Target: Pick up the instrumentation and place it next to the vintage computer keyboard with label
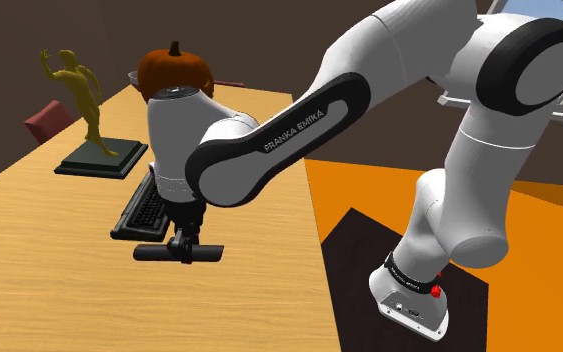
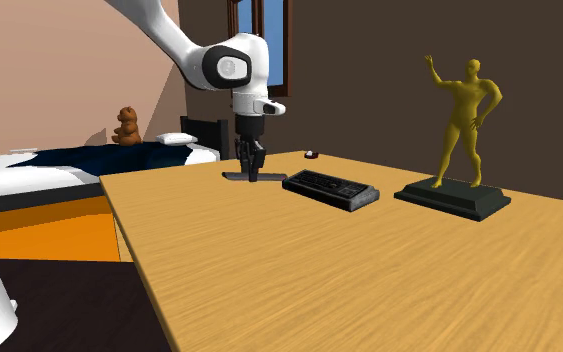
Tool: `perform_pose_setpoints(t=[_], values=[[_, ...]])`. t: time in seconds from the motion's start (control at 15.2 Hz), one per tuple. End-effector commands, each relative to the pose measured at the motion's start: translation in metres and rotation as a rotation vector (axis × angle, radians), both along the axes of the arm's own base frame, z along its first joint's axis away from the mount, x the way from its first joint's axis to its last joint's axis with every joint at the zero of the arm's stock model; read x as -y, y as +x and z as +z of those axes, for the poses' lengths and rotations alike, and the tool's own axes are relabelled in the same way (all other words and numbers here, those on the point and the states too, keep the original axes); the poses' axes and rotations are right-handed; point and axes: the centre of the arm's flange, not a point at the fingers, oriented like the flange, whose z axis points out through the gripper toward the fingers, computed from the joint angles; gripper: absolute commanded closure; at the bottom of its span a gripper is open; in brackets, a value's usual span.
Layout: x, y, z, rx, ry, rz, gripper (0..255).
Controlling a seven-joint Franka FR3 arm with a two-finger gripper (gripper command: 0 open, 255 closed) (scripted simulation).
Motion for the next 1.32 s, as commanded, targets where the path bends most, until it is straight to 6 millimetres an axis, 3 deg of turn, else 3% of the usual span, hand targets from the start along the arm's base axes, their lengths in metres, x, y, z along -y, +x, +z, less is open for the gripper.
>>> perform_pose_setpoints(t=[0.0, 0.13, 0.59, 0.66, 0.99, 1.25], values=[[0.0, 0.0, -0.01, 0.001, 0.0, 0.0, 255], [0.0, 0.0, -0.022, 0.001, 0.0, 0.0, 255], [0.0, 0.0, -0.022, 0.001, 0.0, 0.0, 255], [0.0, 0.0, -0.022, 0.001, 0.0, 0.0, 0], [0.0, 0.0, -0.022, 0.001, 0.0, 0.0, 0], [0.003, 0.003, 0.028, 0.001, 0.0, 0.0, 0]])
